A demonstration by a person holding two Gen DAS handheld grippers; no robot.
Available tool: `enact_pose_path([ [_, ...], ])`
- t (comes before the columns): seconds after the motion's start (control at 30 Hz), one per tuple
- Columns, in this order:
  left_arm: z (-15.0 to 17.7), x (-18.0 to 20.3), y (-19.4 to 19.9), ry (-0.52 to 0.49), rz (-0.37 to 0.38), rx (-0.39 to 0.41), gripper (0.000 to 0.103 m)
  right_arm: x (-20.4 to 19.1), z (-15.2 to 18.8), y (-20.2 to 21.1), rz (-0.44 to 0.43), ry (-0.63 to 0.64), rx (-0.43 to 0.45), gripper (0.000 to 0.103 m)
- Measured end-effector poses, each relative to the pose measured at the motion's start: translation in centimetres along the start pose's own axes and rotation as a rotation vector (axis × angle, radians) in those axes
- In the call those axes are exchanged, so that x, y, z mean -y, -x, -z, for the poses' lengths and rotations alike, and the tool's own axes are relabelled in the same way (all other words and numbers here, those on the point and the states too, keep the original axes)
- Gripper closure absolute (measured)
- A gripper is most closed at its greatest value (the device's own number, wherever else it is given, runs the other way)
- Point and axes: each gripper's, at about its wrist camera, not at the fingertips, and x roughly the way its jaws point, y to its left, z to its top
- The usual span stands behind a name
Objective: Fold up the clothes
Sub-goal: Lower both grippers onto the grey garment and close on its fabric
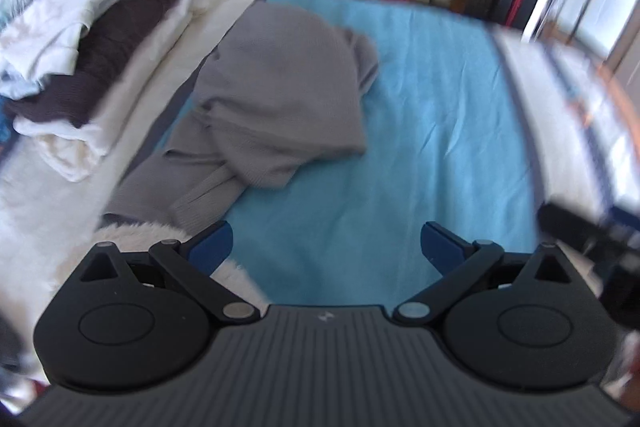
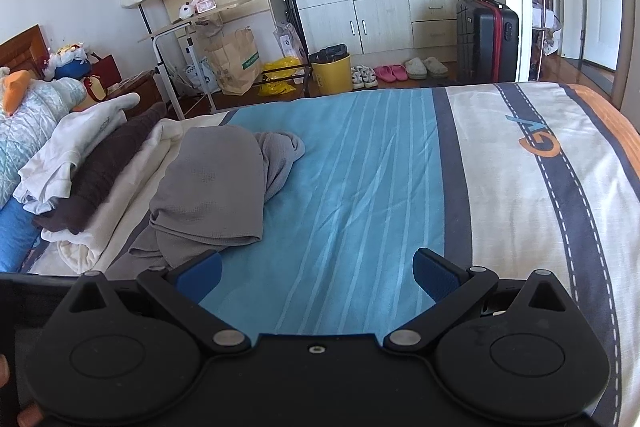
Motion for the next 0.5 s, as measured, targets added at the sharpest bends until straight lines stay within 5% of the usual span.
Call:
enact_pose_path([
  [0.13, -1.0, -3.0, 0.3, 0.185, 0.074, 0.076, 0.003, 0.9, -0.2, -0.5, 0.02, -0.021, 0.004, 0.0],
  [0.2, -1.5, -4.3, 0.6, 0.222, 0.074, 0.115, 0.011, 1.5, -0.3, -0.7, 0.025, -0.046, 0.009, 0.0],
  [0.23, -1.8, -4.9, 0.8, 0.232, 0.074, 0.136, 0.027, 1.9, -0.3, -0.9, 0.022, -0.065, 0.005, 0.0],
  [0.3, -2.7, -5.9, 1.1, 0.223, 0.075, 0.16, 0.041, 2.2, -0.7, -1.6, 0.005, -0.099, -0.014, 0.0],
  [0.37, -4.2, -7.3, 1.1, 0.216, 0.08, 0.172, 0.042, 2.0, -1.5, -2.5, -0.015, -0.103, -0.031, 0.0],
  [0.5, -8.0, -8.8, -1.6, 0.02, 0.018, 0.043, 0.038, -0.3, -3.6, -3.9, -0.12, -0.054, -0.06, 0.0],
])
